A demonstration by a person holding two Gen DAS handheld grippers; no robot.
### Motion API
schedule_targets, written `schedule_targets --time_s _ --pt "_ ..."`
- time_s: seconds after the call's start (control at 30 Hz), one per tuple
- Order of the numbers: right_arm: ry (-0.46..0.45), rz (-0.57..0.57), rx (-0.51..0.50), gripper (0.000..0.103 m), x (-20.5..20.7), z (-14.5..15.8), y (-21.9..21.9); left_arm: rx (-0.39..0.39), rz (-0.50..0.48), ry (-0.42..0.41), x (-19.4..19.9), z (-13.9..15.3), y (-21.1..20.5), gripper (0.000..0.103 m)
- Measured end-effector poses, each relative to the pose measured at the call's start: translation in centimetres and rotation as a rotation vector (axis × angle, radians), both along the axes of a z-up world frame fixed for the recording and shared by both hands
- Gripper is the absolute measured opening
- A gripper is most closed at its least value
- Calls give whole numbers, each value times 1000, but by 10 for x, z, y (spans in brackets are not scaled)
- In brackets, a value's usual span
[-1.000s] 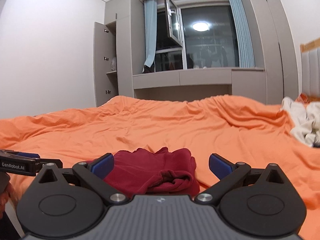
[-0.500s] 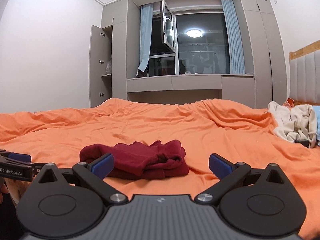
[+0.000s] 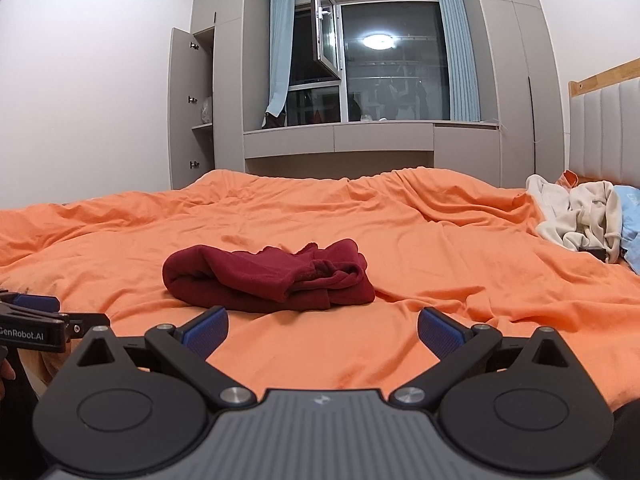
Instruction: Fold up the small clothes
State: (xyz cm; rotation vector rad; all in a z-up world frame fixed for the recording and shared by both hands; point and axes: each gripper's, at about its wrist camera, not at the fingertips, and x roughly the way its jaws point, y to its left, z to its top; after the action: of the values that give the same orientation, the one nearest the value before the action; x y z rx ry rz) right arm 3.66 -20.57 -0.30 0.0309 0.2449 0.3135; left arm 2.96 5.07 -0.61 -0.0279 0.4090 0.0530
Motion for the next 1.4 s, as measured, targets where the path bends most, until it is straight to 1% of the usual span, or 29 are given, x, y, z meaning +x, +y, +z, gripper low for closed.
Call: schedule_targets --time_s 0.13,1.4 --pt "5 -4 2 103 1 0 0 14 -1 0 0 -1 -2 102" --pt "10 -3 -1 103 1 0 -2 16 -1 8 3 -2 -4 102"
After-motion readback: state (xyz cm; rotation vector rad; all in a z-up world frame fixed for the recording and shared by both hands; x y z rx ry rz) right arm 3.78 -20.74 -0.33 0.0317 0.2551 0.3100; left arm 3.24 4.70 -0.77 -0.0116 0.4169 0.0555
